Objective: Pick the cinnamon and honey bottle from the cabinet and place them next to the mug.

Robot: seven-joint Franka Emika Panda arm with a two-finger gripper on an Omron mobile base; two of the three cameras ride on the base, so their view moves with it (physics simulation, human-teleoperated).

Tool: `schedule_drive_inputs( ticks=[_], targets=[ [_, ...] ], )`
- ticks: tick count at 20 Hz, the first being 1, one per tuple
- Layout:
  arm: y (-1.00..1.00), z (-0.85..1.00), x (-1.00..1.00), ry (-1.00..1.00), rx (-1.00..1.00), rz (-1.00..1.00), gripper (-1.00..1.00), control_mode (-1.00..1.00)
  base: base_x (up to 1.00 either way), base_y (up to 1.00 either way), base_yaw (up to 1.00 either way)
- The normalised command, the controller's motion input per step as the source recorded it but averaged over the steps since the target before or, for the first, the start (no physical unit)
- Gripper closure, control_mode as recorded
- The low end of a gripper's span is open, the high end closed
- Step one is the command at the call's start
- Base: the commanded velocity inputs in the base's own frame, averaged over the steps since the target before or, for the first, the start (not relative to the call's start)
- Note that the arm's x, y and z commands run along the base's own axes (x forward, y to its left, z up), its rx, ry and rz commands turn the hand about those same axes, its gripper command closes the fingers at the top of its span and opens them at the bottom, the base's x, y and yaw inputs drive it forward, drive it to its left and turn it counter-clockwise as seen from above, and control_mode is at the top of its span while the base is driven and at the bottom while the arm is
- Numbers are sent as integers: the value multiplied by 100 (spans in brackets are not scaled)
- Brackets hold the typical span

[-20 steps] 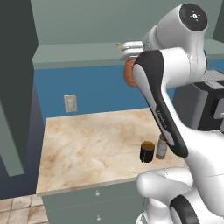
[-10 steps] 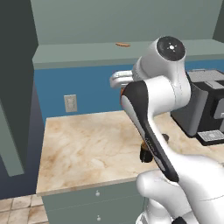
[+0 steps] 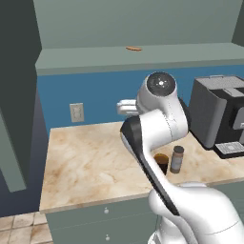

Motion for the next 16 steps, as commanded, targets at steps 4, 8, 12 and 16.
schedule_drive_inputs(
  ticks=[4,8,12,16],
  targets=[
    [0,-19,38,0,0,-23,100,-100,0,0,0],
    [0,-12,42,0,2,-22,100,-100,0,0,0],
    [0,-12,44,0,8,-22,100,-100,0,0,0],
    [0,-18,36,1,8,-22,100,-100,0,0,0]
  ],
)
